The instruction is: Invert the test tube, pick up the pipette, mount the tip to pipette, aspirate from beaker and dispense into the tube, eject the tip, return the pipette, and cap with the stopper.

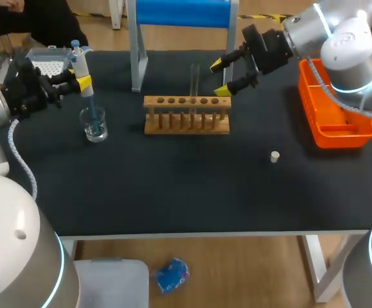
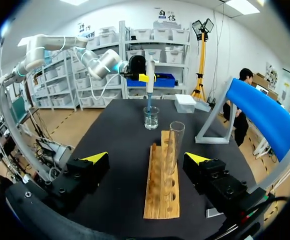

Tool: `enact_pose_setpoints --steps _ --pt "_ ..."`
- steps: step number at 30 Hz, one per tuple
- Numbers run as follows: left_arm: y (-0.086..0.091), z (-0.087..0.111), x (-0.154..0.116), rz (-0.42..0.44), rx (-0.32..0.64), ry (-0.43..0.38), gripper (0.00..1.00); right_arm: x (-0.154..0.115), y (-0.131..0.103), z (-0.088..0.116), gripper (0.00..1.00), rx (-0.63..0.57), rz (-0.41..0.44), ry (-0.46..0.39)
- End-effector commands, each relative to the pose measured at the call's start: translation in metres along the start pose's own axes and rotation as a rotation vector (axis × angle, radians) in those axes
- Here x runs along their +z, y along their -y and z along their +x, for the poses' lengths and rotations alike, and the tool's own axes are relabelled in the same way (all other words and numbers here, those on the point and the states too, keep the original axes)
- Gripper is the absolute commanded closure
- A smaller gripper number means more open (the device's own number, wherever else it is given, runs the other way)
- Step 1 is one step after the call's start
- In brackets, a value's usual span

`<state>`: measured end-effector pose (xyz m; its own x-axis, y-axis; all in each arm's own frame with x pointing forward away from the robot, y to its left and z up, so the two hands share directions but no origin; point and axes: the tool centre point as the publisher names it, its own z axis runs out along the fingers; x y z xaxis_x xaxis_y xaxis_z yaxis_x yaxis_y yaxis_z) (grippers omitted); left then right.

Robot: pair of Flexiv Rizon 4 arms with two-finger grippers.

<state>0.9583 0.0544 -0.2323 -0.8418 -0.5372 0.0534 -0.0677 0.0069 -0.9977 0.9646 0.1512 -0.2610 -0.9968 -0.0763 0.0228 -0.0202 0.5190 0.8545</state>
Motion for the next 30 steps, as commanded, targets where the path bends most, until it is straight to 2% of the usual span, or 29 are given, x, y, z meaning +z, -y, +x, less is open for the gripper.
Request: enact_pose_setpoints --steps 1,28,30 --pt "0.0003 0.0004 0.0001 0.0 0.0 0.002 1.0 0.0056 0.0013 -0.0094 0.0 0.003 0.013 -0.017" --pt "0.0003 0.0004 0.0001 0.0 0.0 0.002 1.0 0.0056 0.0013 -0.0094 0.0 0.003 0.013 -0.017" --pt "0.0046 0.0017 -0.0007 -0.002 0.018 0.0 1.0 0.0056 0.0013 -0.0094 0.0 0.003 0.013 -0.017"
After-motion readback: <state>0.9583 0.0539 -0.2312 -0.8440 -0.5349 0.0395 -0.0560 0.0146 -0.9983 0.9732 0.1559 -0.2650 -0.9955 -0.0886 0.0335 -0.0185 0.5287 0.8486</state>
